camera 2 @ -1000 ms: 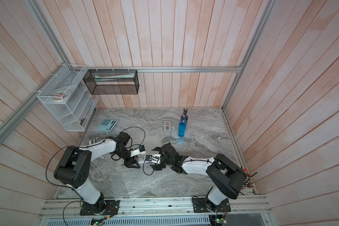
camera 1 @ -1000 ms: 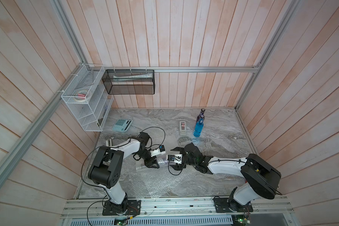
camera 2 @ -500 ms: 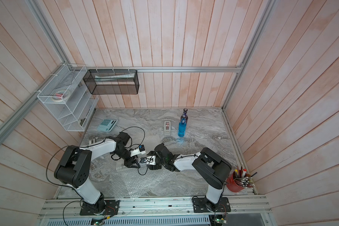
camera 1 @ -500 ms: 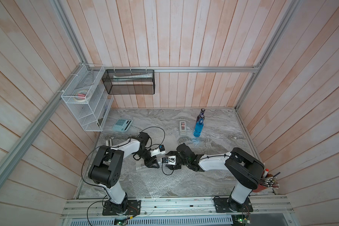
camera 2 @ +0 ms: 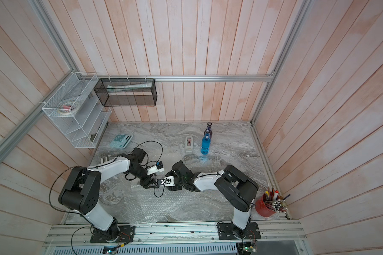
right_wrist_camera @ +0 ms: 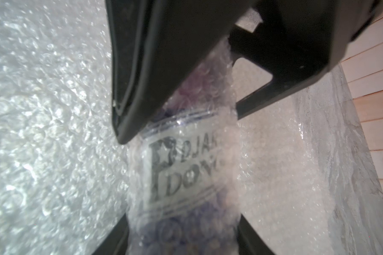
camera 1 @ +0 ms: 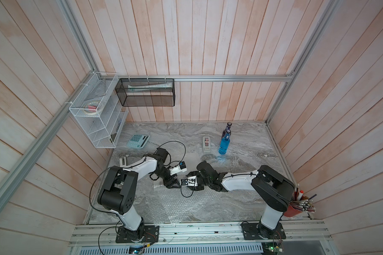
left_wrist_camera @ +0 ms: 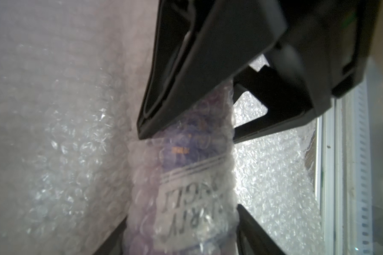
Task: Wrap wine bottles in bubble wrap
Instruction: Wrap the wine bottle in bubble wrap.
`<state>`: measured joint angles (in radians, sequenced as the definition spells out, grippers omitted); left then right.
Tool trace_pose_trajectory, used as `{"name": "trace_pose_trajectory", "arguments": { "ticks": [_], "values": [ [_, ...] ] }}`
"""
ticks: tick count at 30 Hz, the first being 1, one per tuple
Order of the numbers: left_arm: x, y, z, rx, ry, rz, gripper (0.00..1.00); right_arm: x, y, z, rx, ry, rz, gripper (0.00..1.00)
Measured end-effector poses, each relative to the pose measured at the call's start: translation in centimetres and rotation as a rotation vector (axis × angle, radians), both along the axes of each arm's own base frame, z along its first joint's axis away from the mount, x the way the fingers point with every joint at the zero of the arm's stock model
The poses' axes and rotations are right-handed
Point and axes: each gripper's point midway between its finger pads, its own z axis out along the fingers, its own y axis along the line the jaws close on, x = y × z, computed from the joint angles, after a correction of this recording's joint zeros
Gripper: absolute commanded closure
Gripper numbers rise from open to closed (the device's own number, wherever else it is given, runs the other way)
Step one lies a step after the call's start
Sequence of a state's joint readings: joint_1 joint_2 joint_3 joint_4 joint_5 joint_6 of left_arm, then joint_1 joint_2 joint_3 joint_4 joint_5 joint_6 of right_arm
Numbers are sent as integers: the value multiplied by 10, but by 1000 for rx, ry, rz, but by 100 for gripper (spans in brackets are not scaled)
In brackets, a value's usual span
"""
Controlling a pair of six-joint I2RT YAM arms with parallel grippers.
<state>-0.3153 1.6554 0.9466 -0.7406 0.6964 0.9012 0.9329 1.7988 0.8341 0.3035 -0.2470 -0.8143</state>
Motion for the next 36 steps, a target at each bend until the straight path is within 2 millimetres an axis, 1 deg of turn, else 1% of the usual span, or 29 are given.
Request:
{"name": "trace_pose_trajectory", "arguments": {
  "ticks": [1, 2, 3, 10, 14, 17, 20, 22, 26, 28, 31, 36],
  "values": [
    [0, -1, 5, -10, -10, 3, 16, 0, 0, 0, -1, 3, -1, 55],
    [1, -1, 10, -18, -23, 5, 3, 0, 0, 0, -1, 8, -5, 56],
    [1, -2, 15, -24, -37, 6, 0, 0, 0, 0, -3, 16, -8, 57],
    [-7, 6, 55, -48, -186, 32, 0, -2, -3, 2, -7, 151, -37, 57],
    [-19, 18, 65, -34, -271, 63, 0, -5, -3, 3, -6, 276, -41, 58],
    [-28, 26, 63, -14, -327, 76, 0, -2, 0, 4, 4, 374, -46, 58],
    [-37, 34, 55, 2, -380, 74, 0, 1, 2, 4, 14, 481, -50, 59],
    [-42, 38, 46, 20, -408, 60, 0, 4, 3, 3, 18, 544, -54, 59],
    [-48, 42, 21, 75, -472, -16, 0, 8, 9, 2, 19, 656, -48, 59],
    [-47, 42, 13, 96, -522, -61, 0, 9, 12, 2, 16, 704, -43, 59],
    [-40, 37, 9, 119, -597, -119, 0, 11, 15, 2, 14, 770, -41, 59],
    [-23, 28, 12, 132, -712, -166, 0, 14, 14, 1, 6, 828, -53, 60]
  ]
}}
